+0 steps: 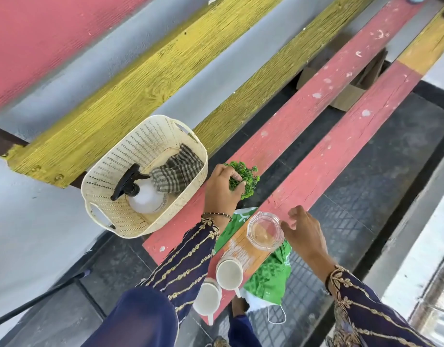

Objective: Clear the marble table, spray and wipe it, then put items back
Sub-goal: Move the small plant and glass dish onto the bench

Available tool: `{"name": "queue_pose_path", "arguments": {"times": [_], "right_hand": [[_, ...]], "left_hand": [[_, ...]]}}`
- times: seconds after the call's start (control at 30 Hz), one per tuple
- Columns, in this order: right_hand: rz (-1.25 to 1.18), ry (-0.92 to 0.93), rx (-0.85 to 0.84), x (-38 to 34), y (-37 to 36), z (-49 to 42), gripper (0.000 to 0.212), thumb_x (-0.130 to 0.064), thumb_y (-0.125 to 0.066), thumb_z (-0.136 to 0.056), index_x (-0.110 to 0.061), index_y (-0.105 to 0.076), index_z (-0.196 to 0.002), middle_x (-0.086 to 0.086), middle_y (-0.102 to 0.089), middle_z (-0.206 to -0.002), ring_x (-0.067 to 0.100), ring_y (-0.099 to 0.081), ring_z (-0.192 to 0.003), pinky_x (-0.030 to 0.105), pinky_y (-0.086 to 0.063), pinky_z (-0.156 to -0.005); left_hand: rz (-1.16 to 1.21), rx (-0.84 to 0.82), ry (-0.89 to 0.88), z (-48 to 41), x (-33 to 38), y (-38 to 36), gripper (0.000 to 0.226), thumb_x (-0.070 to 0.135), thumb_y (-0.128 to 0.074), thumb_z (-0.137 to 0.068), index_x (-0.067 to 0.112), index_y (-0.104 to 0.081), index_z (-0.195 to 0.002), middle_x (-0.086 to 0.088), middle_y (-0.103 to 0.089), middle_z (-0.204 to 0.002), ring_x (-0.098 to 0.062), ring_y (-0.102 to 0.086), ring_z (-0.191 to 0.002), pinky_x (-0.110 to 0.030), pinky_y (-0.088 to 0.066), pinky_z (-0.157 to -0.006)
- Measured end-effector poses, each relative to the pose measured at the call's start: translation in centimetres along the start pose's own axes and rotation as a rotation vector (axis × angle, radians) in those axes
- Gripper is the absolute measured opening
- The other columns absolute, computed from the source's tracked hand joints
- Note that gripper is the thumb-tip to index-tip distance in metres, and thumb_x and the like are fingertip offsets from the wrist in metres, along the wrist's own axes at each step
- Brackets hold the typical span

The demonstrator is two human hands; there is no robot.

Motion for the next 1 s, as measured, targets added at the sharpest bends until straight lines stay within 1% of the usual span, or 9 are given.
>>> {"name": "queue_pose_path", "arguments": {"times": [0.07, 0.17, 0.33, 0.43, 0.57, 0.73, 0.8, 0.87, 1.0], "right_hand": [[0.034, 0.010, 0.028, -0.4, 0.3, -0.5, 0.036, -0.026, -0.064, -0.096, -0.009, -0.055, -0.126, 0.008, -0.062, -0.128, 0.026, -0.061, -0.110, 0.037, -0.052, -0.078], [0.040, 0.040, 0.044, -1.4, 0.6, -1.3, 0.036, -0.024, -0.062, -0.097, -0.009, -0.055, -0.129, 0.007, -0.059, -0.132, 0.026, -0.056, -0.119, 0.039, -0.052, -0.085], [0.005, 0.097, 0.035, -3.3, 0.8, -2.1, 0.034, -0.018, -0.061, -0.097, -0.006, -0.057, -0.128, 0.011, -0.058, -0.132, 0.029, -0.052, -0.126, 0.042, -0.045, -0.100], [-0.007, 0.125, 0.031, -4.2, 0.7, -2.2, 0.031, -0.018, -0.062, -0.097, -0.007, -0.060, -0.126, 0.010, -0.059, -0.131, 0.028, -0.054, -0.124, 0.042, -0.047, -0.100], [-0.005, 0.159, 0.024, -5.3, 0.6, -2.0, 0.029, -0.019, -0.061, -0.098, -0.007, -0.062, -0.124, 0.010, -0.059, -0.131, 0.028, -0.056, -0.121, 0.042, -0.048, -0.097], [-0.013, 0.228, 0.034, -7.9, 0.7, -1.4, 0.029, -0.022, -0.063, -0.098, -0.005, -0.063, -0.122, 0.010, -0.063, -0.122, 0.028, -0.062, -0.112, 0.042, -0.049, -0.099], [-0.024, 0.276, 0.043, -10.0, 0.6, -0.7, 0.026, -0.020, -0.065, -0.097, -0.005, -0.064, -0.117, 0.010, -0.065, -0.115, 0.027, -0.065, -0.105, 0.038, -0.051, -0.094], [-0.053, 0.328, 0.044, -12.6, 0.4, 0.0, 0.023, -0.018, -0.066, -0.095, -0.005, -0.065, -0.114, 0.010, -0.067, -0.113, 0.025, -0.067, -0.097, 0.037, -0.054, -0.088], [-0.113, 0.524, 0.007, -20.0, -0.7, 2.1, 0.021, -0.011, -0.069, -0.092, -0.006, -0.068, -0.112, 0.008, -0.074, -0.107, 0.023, -0.072, -0.091, 0.041, -0.059, -0.081]], "left_hand": [[0.006, -0.003, 0.014, -1.0, -0.1, -0.4, 0.011, 0.011, -0.073, -0.078, 0.005, -0.064, -0.081, -0.008, -0.060, -0.094, -0.017, -0.059, -0.082, -0.025, -0.048, -0.077], [0.002, -0.002, 0.027, -2.2, -0.3, -1.0, 0.010, 0.011, -0.073, -0.078, 0.006, -0.064, -0.081, -0.008, -0.059, -0.096, -0.017, -0.058, -0.085, -0.026, -0.047, -0.080], [0.000, -0.043, 0.061, -2.7, -1.1, -1.8, 0.014, 0.014, -0.076, -0.077, 0.008, -0.065, -0.084, -0.005, -0.058, -0.099, -0.011, -0.052, -0.082, -0.021, -0.044, -0.077], [0.028, -0.055, 0.080, -2.8, -1.5, -1.9, 0.016, 0.014, -0.076, -0.076, 0.011, -0.066, -0.088, -0.002, -0.056, -0.102, -0.010, -0.052, -0.087, -0.021, -0.046, -0.082], [0.020, -0.126, 0.044, -2.8, -1.2, -2.1, 0.022, 0.014, -0.074, -0.076, 0.018, -0.071, -0.098, 0.000, -0.054, -0.117, -0.013, -0.053, -0.111, -0.029, -0.047, -0.096], [-0.029, -0.209, 0.063, -1.9, -1.1, -1.6, 0.039, 0.020, -0.072, -0.080, 0.031, -0.067, -0.116, 0.002, -0.038, -0.150, -0.016, -0.038, -0.135, -0.036, -0.047, -0.101], [-0.038, -0.182, 0.054, -1.2, -1.0, -0.1, 0.040, 0.021, -0.070, -0.081, 0.033, -0.065, -0.119, 0.003, -0.036, -0.152, -0.015, -0.037, -0.137, -0.035, -0.047, -0.100], [-0.028, -0.084, 0.049, -0.2, -1.0, 2.4, 0.034, 0.023, -0.066, -0.084, 0.034, -0.066, -0.117, 0.005, -0.041, -0.148, -0.012, -0.041, -0.132, -0.032, -0.049, -0.093], [0.063, 0.221, 0.062, 3.2, -2.2, 9.3, 0.015, 0.022, -0.064, -0.087, 0.025, -0.074, -0.096, 0.008, -0.065, -0.114, -0.004, -0.061, -0.098, -0.027, -0.056, -0.077]]}}
Point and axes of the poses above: each hand's wrist, its own z-axis away from the middle knuckle, its own y-axis out of the back of the hand, x = y × z, the point moved 10 cm from there along -z, towards the middle knuckle
